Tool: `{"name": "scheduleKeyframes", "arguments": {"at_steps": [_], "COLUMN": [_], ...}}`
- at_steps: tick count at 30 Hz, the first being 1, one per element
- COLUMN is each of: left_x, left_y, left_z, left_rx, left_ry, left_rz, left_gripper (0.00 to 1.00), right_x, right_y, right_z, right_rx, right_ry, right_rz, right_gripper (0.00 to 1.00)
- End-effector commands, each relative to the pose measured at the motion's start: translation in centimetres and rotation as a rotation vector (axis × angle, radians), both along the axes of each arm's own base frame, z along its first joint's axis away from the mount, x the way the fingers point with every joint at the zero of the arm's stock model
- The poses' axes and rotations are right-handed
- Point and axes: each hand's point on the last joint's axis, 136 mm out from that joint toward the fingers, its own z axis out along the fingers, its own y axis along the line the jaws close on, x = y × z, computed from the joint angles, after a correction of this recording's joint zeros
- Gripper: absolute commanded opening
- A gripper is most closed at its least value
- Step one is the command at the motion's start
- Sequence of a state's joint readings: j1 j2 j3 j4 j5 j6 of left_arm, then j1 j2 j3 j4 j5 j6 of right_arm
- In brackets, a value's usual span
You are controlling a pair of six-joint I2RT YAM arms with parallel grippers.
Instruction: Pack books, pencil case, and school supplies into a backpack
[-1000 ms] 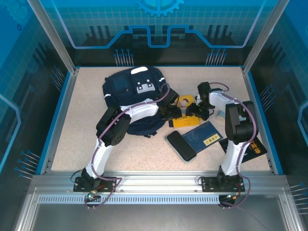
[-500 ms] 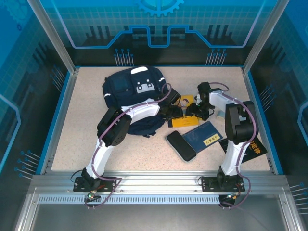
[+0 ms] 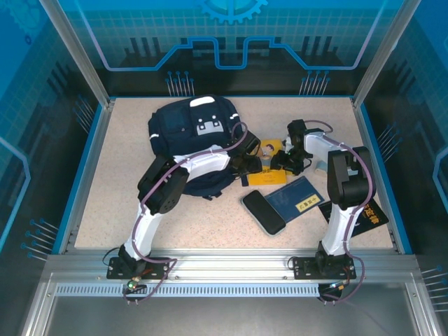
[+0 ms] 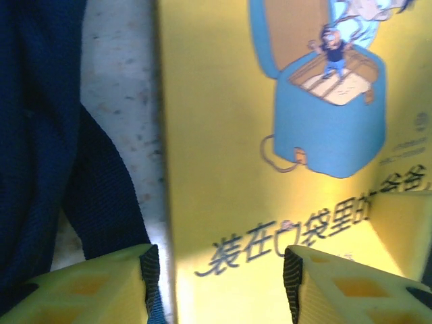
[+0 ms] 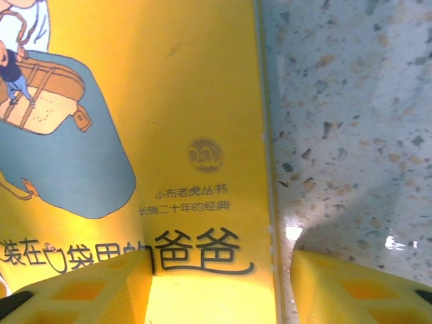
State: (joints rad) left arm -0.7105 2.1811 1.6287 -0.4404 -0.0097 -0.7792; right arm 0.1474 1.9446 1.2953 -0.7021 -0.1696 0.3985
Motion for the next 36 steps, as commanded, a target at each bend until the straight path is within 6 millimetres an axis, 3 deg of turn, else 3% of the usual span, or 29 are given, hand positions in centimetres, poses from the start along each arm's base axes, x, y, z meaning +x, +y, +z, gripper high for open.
{"name": "scheduleKeyframes", "arguments": {"at_steps": [1, 5, 11, 19, 27, 36], "left_x": [-0.3, -0.6, -1.0, -1.6, -1.9, -2.0], "left_y": [2.5, 1.9, 1.0, 1.1, 2.0, 2.1], "left_z": [0.2, -0.8, -2.0, -3.7, -4.8, -4.9], "left_rx": [0.079, 0.059, 0.028, 0.064, 0.12, 0.127], "left_ry": [0.0, 0.032, 0.075, 0.12, 0.136, 0.137], "left_rz": [0.029, 0.011, -0.011, -0.036, -0.04, -0.044], "left_gripper": [0.53, 0.51, 0.38, 0.29, 0.27, 0.27], "right_x": [-0.8, -0.9, -0.8, -0.9, -1.3, -1.2], "right_y": [0.0, 0.2, 1.4, 3.1, 3.1, 2.8], "right_z": [-0.9, -0.8, -0.3, 2.1, 4.4, 5.0], "right_rx": [0.018, 0.026, 0.099, 0.185, 0.147, 0.111], "right_ry": [0.055, 0.054, 0.045, 0.005, -0.02, -0.027], "right_rz": [0.005, 0.011, 0.034, 0.056, 0.04, 0.026], "right_gripper": [0.55, 0.54, 0.51, 0.52, 0.39, 0.24]}}
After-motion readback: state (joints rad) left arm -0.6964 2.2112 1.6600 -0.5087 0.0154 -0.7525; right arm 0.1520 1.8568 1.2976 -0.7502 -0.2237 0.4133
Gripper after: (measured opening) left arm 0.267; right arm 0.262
